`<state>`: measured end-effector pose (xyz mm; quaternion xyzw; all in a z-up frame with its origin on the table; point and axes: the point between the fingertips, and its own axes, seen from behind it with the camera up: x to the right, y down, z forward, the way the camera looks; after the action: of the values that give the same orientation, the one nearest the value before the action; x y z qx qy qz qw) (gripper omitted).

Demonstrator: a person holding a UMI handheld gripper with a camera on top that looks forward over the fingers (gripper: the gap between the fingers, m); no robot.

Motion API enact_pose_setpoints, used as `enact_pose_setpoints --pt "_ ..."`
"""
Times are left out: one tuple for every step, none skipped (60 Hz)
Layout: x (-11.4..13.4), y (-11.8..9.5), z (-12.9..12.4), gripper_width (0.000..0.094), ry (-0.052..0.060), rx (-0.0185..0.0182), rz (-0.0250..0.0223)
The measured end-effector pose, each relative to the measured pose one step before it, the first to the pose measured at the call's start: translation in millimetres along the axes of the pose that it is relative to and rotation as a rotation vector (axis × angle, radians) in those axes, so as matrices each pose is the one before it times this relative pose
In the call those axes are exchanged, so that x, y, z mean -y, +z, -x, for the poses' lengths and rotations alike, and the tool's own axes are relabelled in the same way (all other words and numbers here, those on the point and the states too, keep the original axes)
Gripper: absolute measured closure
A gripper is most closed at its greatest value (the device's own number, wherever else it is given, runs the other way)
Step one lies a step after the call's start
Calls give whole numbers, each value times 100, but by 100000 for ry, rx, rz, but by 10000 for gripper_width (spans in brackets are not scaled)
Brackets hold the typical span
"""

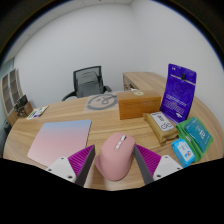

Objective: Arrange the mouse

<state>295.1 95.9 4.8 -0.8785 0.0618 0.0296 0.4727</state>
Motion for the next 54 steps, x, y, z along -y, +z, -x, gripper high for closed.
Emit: enact_pose_setpoints --pt "134 224 32 121 83 -52 14" --pt "127 230 6 119 -41 -160 190" --pt "143 191 28 120 -335 -22 -42" --pt "117 180 33 119 -406 -159 -88" --pt "110 173 66 119 -446 -95 -24" --pt "86 162 86 118 -423 -20 98" --pt "68 161 89 119 -497 100 142" --pt "109 158 104 120 -519 141 131" --pt "132 114 117 120 -539 268 -132" --pt "167 93 121 120 -461 180 -309" --pt "188 80 89 120 -357 53 -419" --pt "173 88 63 121 -358 1 -394" --pt "113 89 47 121 -454 -49 -342" --pt "64 94 46 122 -522 -71 -148" --pt "-16 124 -19 123 -628 -186 87" --pt "-54 112 -46 127 -670 -263 162" --pt "-31 71 -43 133 -646 -191 230" --pt "-60 100 -33 139 -566 -280 201" --pt "-65 94 -64 151 -462 -321 122" --pt "-39 66 -57 172 -460 -377 59" --pt "-8 57 -77 198 -509 -439 -60" --pt "8 67 -97 233 -597 -452 -131" --pt "-37 55 -149 280 -634 -507 -22" --pt "-66 50 -207 301 -636 -753 12" --pt "-70 6 -101 390 -669 -237 58" --pt "56 5 -37 393 -500 -336 -506" --pt "-111 -7 -34 398 -577 -316 68" --pt "-9 -13 -6 403 -303 -251 -193" --pt "-37 -9 -20 422 -173 -271 -19" --pt "-29 -28 -22 430 -291 -311 97" --pt "17 -5 -30 439 -305 -313 -34" --pt "-35 5 -41 456 -290 -414 225" --pt "35 14 -61 468 -198 -525 93" --pt "-33 12 -58 473 -109 -650 454" --pt "10 7 -39 497 54 -552 466" --pt "43 3 -1 508 86 -224 322" --pt "-74 9 4 516 -57 -330 816" --pt "5 -34 -1 516 45 -212 610" --pt "80 -66 79 534 533 155 487" --pt "71 -118 127 534 1336 387 708" --pt "161 -195 230 534 1903 710 582" --pt "386 -240 315 534 1849 806 -84" --pt "574 -381 394 533 1200 1015 -773" --pt "732 -394 337 533 419 748 -1359" --pt "809 -410 340 532 -368 306 -1665" --pt "757 -406 382 533 -1022 5 -1437" --pt "821 -367 438 534 -987 85 -1525" --pt "797 -321 516 533 -821 182 -1296" --pt "756 -263 617 532 -458 336 -1154" --pt "681 -191 739 533 -145 761 -904" --pt "648 -133 853 533 82 1129 -687" --pt "691 -155 900 534 424 1302 -401" --pt "553 35 930 532 332 1325 -546" --pt "485 62 962 533 265 1216 -389"
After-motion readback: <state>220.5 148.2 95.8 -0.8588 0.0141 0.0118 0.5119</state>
